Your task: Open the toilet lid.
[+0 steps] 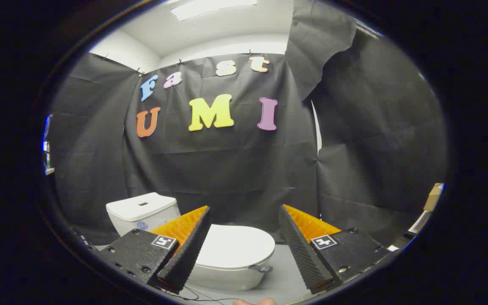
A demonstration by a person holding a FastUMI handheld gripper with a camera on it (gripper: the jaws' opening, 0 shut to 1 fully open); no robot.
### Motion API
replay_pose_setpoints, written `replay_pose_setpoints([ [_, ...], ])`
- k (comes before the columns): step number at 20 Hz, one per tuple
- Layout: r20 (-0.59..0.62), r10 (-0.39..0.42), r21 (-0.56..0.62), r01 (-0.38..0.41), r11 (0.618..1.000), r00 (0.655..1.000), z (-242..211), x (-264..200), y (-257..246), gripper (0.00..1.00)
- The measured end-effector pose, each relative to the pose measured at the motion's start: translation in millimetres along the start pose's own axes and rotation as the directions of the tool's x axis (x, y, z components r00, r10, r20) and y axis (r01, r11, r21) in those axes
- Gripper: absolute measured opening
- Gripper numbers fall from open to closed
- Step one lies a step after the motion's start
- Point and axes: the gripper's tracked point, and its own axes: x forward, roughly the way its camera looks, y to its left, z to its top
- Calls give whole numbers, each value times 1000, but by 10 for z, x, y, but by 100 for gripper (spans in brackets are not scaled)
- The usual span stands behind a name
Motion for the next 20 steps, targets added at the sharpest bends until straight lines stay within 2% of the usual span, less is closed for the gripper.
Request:
replay_pose_setpoints([
  [14, 7, -12, -44, 12, 999, 1000, -32, 41, -3, 100],
  [20, -58, -21, -60, 17, 998, 998, -290, 155, -22, 100],
])
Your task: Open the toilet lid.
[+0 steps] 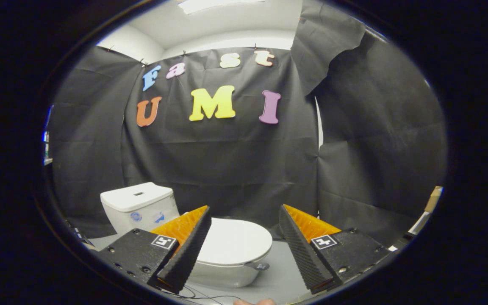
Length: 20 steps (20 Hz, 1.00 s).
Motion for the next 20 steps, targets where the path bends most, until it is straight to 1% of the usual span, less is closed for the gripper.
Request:
replay_pose_setpoints([
  [3, -26, -5, -36, 4, 999, 1000, -110, 61, 18, 100],
  [5, -48, -4, -25, 3, 1000, 999, -162, 135, 46, 100],
  [6, -62, -4, -10, 3, 1000, 998, -204, 173, 60, 100],
  [8, -96, 4, 75, 3, 997, 995, -336, 279, 87, 100],
  [9, -144, 4, 103, 11, 995, 990, -487, 352, 92, 100],
  [11, -234, -4, 136, 37, 990, 972, -777, 490, 0, 100],
  [13, -280, -20, 180, 72, 981, 960, -856, 639, -168, 100],
  [16, -390, -55, 213, 148, 966, 919, -1164, 763, -390, 99],
  [20, -497, -2, 278, 161, 947, 867, -1494, 852, -444, 98],
])
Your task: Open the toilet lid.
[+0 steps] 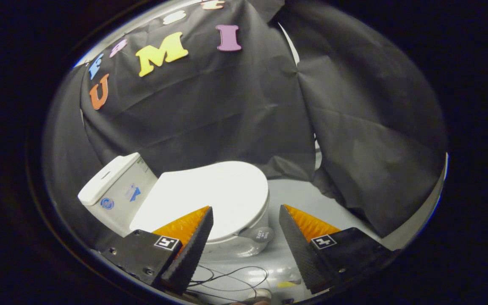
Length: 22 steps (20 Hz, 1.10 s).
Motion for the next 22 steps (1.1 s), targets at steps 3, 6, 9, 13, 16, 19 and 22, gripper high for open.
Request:
replay_pose_setpoints([
  [3, -60, -9, 42, 11, 999, 998, -95, 170, -173, 97],
  [6, -127, -6, 66, 15, 998, 992, -224, 339, -277, 94],
  [9, -186, 47, 119, -25, 993, 981, -315, 461, -303, 93],
  [13, -292, 84, 164, -37, 986, 953, -565, 606, -370, 88],
  [16, -333, 108, 224, -33, 974, 937, -664, 663, -411, 87],
  [19, -381, 148, 311, -24, 950, 913, -787, 717, -409, 83],
  [22, -389, 192, 404, -20, 914, 901, -863, 770, -426, 82],
])
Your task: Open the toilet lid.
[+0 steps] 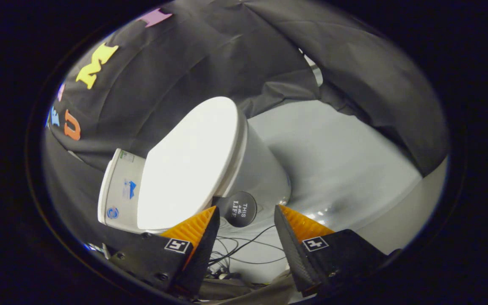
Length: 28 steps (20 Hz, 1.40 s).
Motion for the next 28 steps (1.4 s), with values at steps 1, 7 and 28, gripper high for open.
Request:
replay_pose_setpoints([
  [1, -4, 16, 31, -16, 999, 1000, -3, 27, -8, 78],
  [7, 27, 136, 161, -139, 977, 990, 72, 40, 42, 57],
  [28, 53, 62, 258, -74, 963, 997, 221, -123, 309, 8],
])
